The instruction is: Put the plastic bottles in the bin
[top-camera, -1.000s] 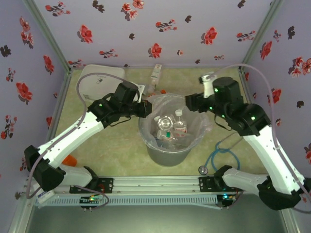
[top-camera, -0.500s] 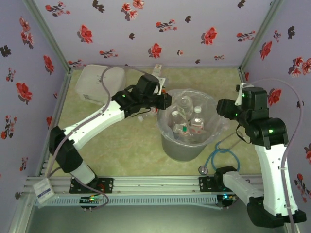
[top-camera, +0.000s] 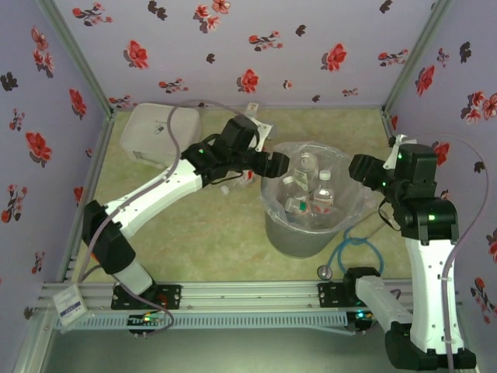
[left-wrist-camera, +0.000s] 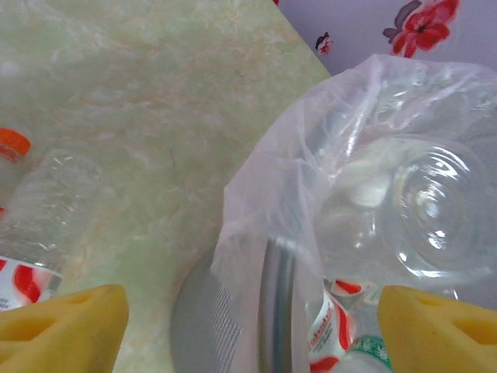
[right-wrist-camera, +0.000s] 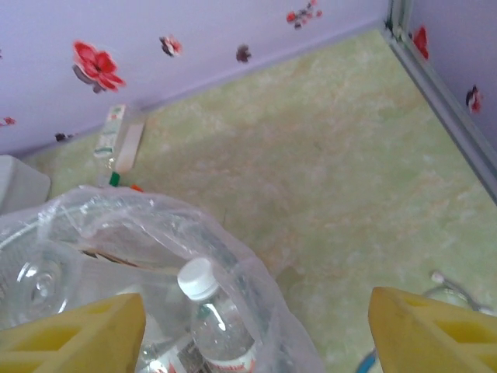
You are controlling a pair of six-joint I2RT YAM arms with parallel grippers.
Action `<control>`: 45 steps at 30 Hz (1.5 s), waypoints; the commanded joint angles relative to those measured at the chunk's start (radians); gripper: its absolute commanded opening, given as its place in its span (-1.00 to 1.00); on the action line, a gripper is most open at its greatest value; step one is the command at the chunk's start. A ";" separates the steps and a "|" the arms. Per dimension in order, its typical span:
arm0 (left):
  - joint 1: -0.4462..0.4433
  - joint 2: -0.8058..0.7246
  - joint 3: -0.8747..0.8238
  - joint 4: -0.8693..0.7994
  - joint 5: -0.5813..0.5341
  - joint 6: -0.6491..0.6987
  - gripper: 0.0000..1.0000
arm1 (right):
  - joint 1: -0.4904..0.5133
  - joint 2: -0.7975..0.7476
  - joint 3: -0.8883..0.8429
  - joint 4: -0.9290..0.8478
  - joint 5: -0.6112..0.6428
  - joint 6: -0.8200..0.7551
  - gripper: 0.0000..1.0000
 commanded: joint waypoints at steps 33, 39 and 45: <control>0.508 0.196 -0.306 -0.031 0.001 0.270 0.47 | -0.007 -0.133 -0.099 0.014 -0.077 0.019 0.99; 0.502 0.250 -0.293 -0.038 0.000 0.276 0.17 | -0.007 -0.136 -0.113 0.058 -0.118 0.049 0.99; 0.502 0.167 -0.343 -0.030 0.006 0.277 -0.18 | -0.007 -0.138 -0.100 0.070 -0.161 0.042 0.99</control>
